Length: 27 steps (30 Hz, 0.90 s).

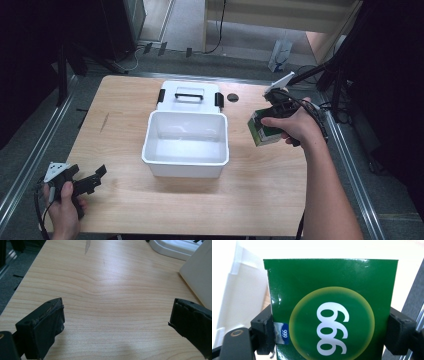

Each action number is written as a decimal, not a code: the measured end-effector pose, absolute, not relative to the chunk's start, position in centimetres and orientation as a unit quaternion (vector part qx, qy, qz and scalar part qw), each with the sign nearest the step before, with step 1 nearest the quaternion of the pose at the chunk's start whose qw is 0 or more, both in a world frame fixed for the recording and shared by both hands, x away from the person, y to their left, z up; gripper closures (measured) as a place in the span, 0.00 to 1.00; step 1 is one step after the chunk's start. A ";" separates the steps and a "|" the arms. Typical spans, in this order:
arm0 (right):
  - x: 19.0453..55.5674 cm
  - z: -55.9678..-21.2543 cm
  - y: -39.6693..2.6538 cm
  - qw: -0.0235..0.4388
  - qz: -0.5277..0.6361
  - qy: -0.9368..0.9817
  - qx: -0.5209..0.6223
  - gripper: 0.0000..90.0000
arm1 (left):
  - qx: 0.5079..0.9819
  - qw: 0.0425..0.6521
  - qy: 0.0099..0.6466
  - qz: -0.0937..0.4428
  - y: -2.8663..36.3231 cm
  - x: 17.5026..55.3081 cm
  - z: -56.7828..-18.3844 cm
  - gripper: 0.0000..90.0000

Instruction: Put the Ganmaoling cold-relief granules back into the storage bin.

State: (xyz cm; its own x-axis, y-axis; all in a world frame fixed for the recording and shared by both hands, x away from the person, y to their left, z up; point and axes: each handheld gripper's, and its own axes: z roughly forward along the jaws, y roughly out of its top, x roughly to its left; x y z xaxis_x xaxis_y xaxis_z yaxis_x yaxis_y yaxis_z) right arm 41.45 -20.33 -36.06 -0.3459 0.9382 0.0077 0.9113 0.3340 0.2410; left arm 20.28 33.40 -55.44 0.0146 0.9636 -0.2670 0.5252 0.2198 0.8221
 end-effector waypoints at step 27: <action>37.9 -32.2 -9.8 0.104 0.157 0.975 0.115 0.18 | 0.569 0.429 0.654 0.255 33.4 20.3 -55.4 0.00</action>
